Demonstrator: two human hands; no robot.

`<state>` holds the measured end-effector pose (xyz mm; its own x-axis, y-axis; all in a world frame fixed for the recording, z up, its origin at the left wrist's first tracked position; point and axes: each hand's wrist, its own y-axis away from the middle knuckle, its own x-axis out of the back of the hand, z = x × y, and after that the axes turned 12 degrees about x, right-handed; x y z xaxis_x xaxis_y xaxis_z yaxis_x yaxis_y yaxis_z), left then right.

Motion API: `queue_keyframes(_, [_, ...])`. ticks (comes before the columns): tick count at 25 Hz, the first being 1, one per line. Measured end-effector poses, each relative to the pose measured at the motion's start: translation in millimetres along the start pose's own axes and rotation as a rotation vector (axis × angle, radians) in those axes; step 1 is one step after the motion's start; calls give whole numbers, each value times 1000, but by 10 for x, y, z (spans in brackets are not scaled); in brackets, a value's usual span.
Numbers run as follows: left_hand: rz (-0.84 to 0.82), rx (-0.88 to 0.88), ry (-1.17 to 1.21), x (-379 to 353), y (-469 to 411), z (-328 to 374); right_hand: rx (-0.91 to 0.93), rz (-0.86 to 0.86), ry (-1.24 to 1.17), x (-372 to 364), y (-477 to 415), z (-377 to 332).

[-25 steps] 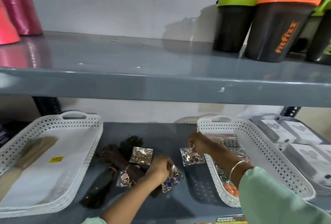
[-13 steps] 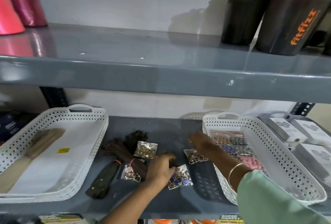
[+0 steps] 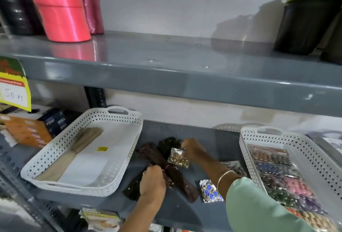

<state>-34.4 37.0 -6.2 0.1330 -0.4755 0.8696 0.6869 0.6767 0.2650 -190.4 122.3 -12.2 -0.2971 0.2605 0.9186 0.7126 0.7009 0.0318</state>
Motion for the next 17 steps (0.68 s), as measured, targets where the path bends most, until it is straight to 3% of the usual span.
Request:
queue_keyframes(5, [-45,37,116,-90,-36,-2,-104,-25,-12,-37,47,1])
queue_keyframes(11, [-102,52,181,127,-135,-96,-136,111,-93,391,250,141])
queue_keyframes(14, [-34,30,109,317,-142,-100,-107,114,-4,757,544,282])
queue_keyframes(17, [75,-128,111,441,-112,140,-125,-37,69,1030,960,403])
